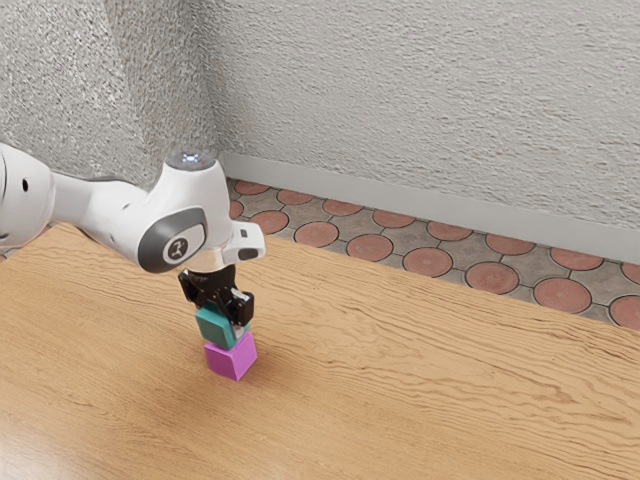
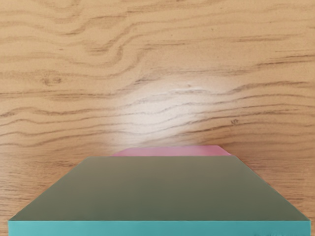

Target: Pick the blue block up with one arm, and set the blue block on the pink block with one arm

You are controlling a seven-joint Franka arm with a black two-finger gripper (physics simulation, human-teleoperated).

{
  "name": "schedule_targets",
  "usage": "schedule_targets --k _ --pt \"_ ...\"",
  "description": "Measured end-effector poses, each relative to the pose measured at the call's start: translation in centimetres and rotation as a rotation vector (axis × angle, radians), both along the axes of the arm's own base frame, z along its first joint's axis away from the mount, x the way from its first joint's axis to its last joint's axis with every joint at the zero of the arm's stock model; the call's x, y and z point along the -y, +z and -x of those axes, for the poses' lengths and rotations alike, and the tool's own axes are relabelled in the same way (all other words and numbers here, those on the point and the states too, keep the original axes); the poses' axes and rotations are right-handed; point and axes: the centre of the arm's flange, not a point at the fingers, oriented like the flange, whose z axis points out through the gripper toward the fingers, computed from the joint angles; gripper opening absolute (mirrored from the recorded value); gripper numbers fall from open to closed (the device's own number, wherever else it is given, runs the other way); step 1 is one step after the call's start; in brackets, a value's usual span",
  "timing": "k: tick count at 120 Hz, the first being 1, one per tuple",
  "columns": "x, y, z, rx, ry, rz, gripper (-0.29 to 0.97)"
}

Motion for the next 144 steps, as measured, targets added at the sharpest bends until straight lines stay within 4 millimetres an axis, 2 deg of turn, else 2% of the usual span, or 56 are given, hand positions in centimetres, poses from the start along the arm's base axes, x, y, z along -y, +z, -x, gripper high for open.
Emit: schedule_targets --k 32,53,61,69,79,85,90,97,104,113,119,134,144 --pt "0.1 -0.4 0.5 0.005 -0.001 0.011 0.4" --pt "0.5 -0.5 0.4 0.007 -0.011 0.015 0.54" --pt "0.5 0.4 0.2 0.025 -0.014 0.016 0.58" --pt "0.5 3.8 0.3 0.079 -0.017 0.019 0.61" --pt "0.8 10.5 1.6 0.157 -0.025 0.022 0.63" --pt "3.3 15.1 2.8 0.183 -0.073 0.023 0.64" --pt "6.7 19.1 3.7 0.196 -0.134 0.018 0.65" --pt "10.0 23.2 4.9 0.191 -0.191 0.007 0.66" --pt "11.3 26.1 5.7 0.179 -0.209 0.004 0.66" --pt "11.9 30.3 6.2 0.189 -0.211 0.007 0.67" --pt "11.6 32.1 6.1 0.187 -0.201 0.007 0.67" --pt "8.3 34.6 4.8 0.169 -0.124 0.001 0.67" --pt "7.6 34.5 4.0 0.133 -0.103 -0.002 0.68"
